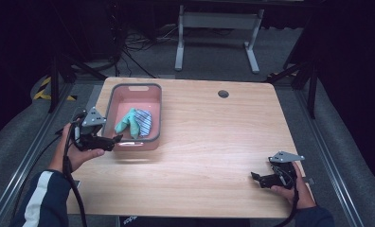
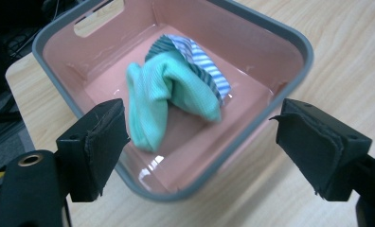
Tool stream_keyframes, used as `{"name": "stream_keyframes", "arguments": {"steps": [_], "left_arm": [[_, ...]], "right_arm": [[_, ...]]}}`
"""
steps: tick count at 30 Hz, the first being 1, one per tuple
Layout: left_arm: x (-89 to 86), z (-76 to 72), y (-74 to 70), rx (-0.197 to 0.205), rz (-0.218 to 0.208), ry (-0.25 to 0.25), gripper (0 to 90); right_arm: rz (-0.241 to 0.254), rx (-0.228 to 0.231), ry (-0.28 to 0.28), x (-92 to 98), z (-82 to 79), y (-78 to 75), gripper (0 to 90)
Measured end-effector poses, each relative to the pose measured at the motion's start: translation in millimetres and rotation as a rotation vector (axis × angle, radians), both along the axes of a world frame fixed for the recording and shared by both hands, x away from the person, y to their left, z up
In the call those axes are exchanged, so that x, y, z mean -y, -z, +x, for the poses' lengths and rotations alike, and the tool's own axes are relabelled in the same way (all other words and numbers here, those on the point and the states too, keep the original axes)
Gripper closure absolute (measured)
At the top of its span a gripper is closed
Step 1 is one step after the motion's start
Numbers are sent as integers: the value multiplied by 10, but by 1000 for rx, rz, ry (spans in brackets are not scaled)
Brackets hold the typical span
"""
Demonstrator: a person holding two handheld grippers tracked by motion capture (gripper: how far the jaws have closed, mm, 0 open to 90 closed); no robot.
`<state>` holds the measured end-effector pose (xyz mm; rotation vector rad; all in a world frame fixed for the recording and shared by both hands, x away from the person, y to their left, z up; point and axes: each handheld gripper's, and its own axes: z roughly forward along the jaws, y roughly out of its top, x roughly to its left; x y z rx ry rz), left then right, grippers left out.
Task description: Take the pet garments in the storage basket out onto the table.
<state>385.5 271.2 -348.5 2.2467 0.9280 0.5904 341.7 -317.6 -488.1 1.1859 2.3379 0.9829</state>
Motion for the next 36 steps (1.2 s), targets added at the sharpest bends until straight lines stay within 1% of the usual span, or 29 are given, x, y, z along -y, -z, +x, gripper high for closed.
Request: {"name": "stream_keyframes", "arguments": {"steps": [1,2,3,5,7,9,10,11,13,14,16,19,20,21,22,24,25,27,29,31,33,36], "left_arm": [[24,46,-4,-4,4,-6,174],[41,94,-12,-11,17,-5,173],[66,137,-7,-22,16,-4,173],[118,224,5,-36,27,-8,172],[180,324,25,-50,49,-11,171],[237,418,35,-63,60,-11,182],[237,418,35,-63,60,-11,176],[256,464,37,-71,70,-14,176],[303,553,49,-95,77,-20,172],[336,603,54,-107,93,-16,172],[388,677,65,-116,124,-13,183],[447,804,91,-145,141,-17,181],[459,829,106,-145,141,-23,178],[475,858,123,-149,157,-29,179],[487,893,140,-165,173,-31,178],[505,963,180,-192,183,-32,178],[511,988,197,-196,188,-32,179],[526,1055,239,-220,197,-43,179],[531,1119,275,-244,214,-48,179],[532,1192,324,-282,222,-55,188],[537,1237,365,-295,243,-58,185],[556,1302,429,-337,265,-59,187]], "right_arm": [[0,0,0,0,0,0,10],[0,0,0,0,0,0,10],[0,0,0,0,0,0,10],[0,0,0,0,0,0,10],[0,0,0,1,-1,0,10],[0,0,-1,1,-1,0,10],[0,0,-1,1,-1,0,10],[0,0,0,1,-1,0,10],[0,0,0,1,-1,0,10],[0,0,0,1,-1,0,10],[0,0,0,1,-1,0,10],[0,0,0,1,-1,0,10],[0,-1,1,1,-3,-1,10],[0,-1,0,1,-3,-1,10],[0,-1,0,2,-3,-1,10],[0,-2,0,1,-3,-1,10],[0,-1,0,2,-3,-1,10],[0,-1,0,2,-4,-1,10],[0,-1,0,2,-4,-1,10],[0,-2,0,2,-4,-1,10],[0,-2,0,2,-4,-1,10],[0,-1,0,2,-4,-1,10]]}}
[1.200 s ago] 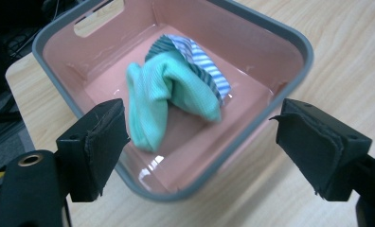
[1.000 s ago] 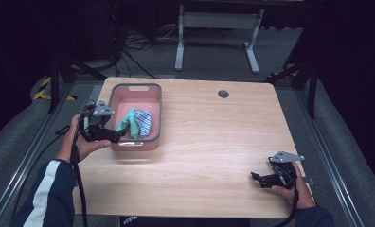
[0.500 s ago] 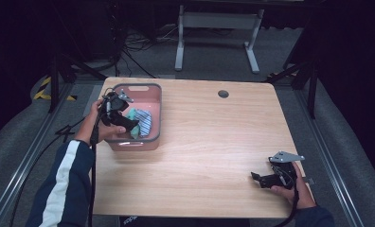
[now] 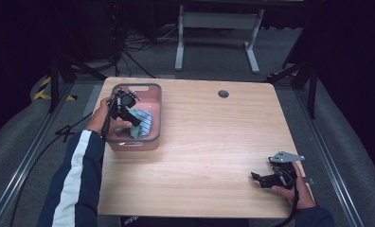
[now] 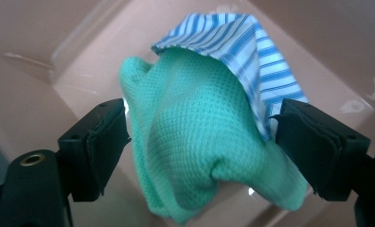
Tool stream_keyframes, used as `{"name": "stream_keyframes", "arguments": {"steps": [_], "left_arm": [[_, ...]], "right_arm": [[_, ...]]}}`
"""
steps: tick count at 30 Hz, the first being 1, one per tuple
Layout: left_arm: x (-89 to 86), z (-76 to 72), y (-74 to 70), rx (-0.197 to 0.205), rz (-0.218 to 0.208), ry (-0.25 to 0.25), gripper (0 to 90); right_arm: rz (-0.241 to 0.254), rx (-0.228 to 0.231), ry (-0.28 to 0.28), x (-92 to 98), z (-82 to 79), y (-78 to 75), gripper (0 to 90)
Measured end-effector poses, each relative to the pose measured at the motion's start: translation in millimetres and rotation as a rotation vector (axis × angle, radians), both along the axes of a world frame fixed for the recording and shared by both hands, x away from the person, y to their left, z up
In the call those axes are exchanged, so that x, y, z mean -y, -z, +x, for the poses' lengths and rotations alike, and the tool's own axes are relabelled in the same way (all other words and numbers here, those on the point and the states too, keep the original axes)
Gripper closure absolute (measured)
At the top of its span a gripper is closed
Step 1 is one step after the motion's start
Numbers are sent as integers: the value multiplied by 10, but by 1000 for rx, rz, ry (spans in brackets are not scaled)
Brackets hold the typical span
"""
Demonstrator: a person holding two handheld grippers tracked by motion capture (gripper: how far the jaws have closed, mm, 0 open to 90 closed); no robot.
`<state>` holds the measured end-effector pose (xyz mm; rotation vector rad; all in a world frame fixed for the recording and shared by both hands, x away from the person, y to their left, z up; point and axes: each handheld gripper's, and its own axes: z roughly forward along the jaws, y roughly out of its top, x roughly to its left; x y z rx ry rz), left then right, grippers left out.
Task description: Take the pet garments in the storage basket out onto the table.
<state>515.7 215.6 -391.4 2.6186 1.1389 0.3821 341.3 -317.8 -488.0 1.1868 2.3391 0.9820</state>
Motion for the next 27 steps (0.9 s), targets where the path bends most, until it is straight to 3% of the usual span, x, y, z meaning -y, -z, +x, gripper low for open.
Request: {"name": "stream_keyframes", "arguments": {"steps": [7,10,11,18,21,23,27], "left_arm": [[46,111,140,-92,58,-36,212],[35,134,154,-121,50,-60,270],[37,133,161,-129,47,-66,330],[41,122,162,-137,71,-44,600],[47,99,199,-137,63,-37,656],[47,88,219,-160,70,-29,688],[41,94,205,-147,79,-15,711]], "right_arm": [[0,0,0,0,0,0,10],[0,0,0,0,0,0,10],[0,0,0,0,0,0,10],[0,0,0,0,0,0,10],[0,0,0,0,0,0,10],[0,0,0,0,0,0,10],[0,0,0,0,0,1,10]]}}
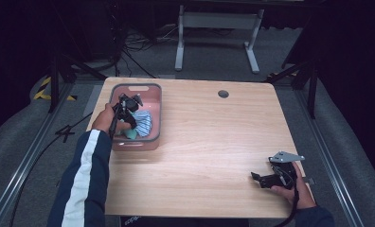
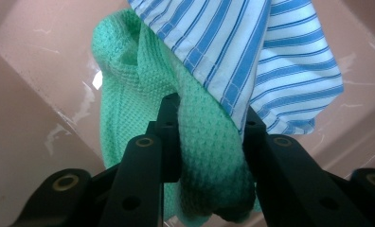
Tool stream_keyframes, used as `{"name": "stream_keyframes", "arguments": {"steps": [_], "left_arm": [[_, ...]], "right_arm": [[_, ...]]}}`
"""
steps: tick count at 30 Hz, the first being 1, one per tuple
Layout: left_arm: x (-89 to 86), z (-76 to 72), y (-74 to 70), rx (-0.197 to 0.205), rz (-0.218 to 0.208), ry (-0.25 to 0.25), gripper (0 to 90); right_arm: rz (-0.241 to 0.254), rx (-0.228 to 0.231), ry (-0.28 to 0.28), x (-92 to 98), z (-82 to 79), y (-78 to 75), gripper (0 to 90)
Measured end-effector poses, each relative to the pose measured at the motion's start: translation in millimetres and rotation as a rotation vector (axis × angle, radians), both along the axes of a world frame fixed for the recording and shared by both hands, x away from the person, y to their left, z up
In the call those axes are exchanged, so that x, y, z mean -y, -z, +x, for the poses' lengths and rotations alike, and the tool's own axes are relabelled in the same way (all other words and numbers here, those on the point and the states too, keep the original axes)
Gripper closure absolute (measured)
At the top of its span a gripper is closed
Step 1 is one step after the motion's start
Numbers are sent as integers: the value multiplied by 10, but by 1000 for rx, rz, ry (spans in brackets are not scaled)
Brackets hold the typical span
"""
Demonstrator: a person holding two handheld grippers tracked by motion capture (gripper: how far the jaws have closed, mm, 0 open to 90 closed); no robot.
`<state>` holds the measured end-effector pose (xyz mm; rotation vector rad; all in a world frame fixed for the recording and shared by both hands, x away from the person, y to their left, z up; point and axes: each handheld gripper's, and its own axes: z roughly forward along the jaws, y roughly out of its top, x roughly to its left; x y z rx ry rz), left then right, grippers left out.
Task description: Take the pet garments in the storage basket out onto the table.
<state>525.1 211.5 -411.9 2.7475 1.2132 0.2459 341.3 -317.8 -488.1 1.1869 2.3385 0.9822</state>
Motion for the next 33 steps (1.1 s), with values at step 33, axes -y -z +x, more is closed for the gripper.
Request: {"name": "stream_keyframes", "arguments": {"steps": [33], "left_arm": [[-134,-206,-601,103,-58,37,728]], "right_arm": [[0,0,0,1,-1,0,11]]}}
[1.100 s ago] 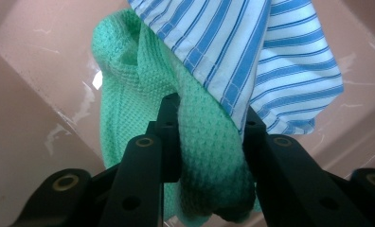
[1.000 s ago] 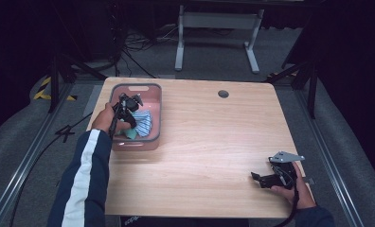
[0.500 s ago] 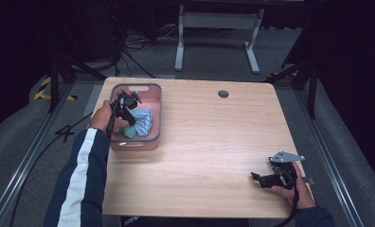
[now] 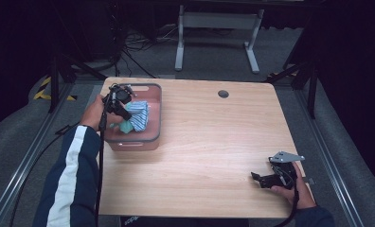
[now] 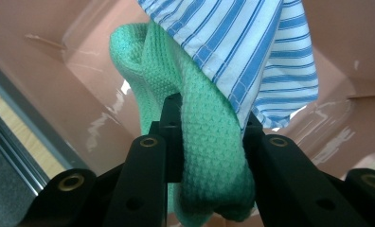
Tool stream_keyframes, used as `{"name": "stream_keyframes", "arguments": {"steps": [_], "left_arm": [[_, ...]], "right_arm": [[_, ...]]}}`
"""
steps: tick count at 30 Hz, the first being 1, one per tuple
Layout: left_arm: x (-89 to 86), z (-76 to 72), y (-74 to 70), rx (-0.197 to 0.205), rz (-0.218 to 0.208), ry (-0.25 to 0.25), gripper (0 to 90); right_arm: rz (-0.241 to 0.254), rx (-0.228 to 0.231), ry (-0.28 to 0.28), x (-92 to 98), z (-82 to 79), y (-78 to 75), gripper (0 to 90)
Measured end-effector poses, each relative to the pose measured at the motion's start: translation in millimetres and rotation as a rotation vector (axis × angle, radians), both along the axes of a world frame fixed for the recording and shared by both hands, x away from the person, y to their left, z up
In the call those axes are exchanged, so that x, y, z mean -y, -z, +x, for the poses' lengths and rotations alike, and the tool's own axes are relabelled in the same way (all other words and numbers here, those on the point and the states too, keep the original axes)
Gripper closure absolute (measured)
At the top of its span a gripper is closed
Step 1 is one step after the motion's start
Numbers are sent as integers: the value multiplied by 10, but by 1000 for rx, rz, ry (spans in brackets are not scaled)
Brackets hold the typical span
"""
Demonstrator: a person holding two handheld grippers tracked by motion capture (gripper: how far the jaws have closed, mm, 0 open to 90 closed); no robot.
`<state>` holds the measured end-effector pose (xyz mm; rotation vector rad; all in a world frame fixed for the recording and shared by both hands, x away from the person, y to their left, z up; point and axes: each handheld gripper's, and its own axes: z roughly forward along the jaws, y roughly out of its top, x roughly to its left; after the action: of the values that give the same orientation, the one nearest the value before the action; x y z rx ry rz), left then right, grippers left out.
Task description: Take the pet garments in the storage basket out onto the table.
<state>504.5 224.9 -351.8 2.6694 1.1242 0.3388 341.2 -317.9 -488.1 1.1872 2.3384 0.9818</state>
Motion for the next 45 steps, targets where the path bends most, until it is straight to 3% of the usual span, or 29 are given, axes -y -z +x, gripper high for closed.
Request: {"name": "stream_keyframes", "arguments": {"steps": [12,22,32,34,45], "left_arm": [[58,-203,-421,98,-25,45,729],[136,-314,-683,105,-26,107,730],[400,-369,-802,101,1,183,730],[451,-380,-836,116,4,194,730],[909,-489,-914,126,-27,310,729]], "right_arm": [[0,0,0,0,0,0,11],[0,0,0,0,0,0,10],[0,0,0,0,0,0,10],[0,0,0,0,0,0,10],[0,0,0,0,0,0,10]]}}
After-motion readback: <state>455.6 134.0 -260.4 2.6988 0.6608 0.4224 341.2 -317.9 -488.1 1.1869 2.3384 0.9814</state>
